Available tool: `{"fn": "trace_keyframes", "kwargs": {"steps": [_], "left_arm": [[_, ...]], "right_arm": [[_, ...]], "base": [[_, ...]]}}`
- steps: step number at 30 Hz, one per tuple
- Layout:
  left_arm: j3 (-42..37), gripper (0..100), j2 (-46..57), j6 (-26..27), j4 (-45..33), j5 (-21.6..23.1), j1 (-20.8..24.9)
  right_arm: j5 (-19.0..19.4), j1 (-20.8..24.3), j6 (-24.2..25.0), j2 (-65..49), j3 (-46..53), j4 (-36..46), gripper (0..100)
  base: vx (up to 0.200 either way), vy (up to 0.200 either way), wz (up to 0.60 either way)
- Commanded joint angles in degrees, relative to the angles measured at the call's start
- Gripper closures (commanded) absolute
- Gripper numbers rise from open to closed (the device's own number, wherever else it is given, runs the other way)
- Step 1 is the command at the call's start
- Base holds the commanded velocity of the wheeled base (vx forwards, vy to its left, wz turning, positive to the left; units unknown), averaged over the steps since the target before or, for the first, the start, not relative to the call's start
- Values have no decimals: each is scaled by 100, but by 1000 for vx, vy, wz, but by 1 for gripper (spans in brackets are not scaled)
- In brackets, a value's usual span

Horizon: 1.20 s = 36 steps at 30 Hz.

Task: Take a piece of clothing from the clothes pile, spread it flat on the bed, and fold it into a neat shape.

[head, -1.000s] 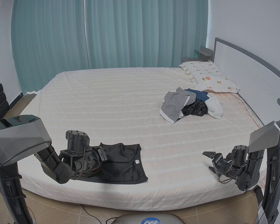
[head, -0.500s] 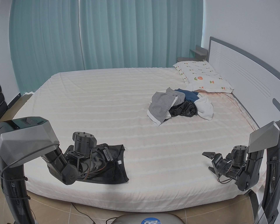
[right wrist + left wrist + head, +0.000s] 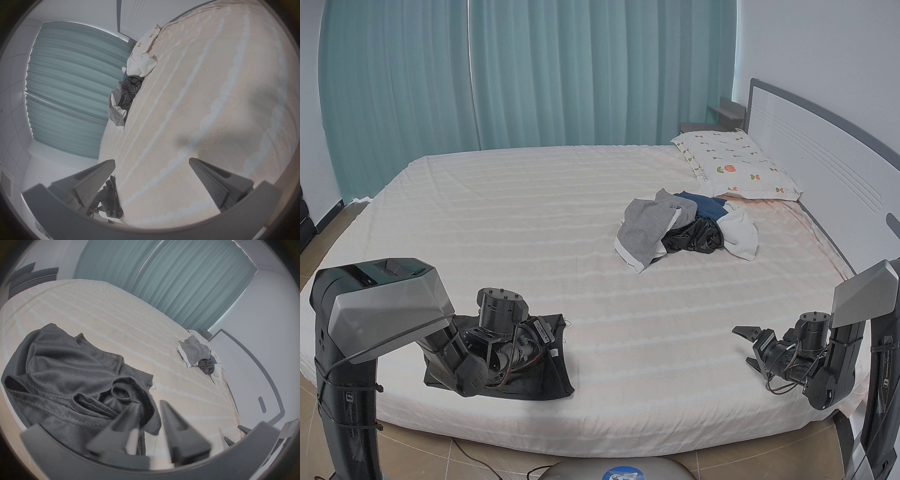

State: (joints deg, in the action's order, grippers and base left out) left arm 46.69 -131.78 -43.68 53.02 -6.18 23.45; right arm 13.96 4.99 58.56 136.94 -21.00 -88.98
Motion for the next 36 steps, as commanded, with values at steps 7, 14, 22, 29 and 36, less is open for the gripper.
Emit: {"fn": "trace_keyframes", "kwargs": {"steps": [7, 14, 22, 29, 36], "left_arm": [[-143, 0, 241, -246, 341, 117, -69], [-749, 0, 759, -62, 323, 117, -306], [-1347, 0, 1234, 211, 271, 732, -544], [-1364, 0, 1304, 281, 104, 952, -834], [-1356, 0, 1322, 281, 77, 1479, -1247]], "right_arm": [[2, 2, -3, 8, 17, -49, 0], [2, 2, -47, 8, 44, -58, 0], [10, 2, -47, 8, 53, -58, 0], [28, 2, -82, 8, 61, -49, 0], [28, 2, -91, 8, 61, -58, 0]], "base": [[0, 0, 0], [0, 0, 0], [0, 0, 0], [0, 29, 0], [0, 200, 0]]}}
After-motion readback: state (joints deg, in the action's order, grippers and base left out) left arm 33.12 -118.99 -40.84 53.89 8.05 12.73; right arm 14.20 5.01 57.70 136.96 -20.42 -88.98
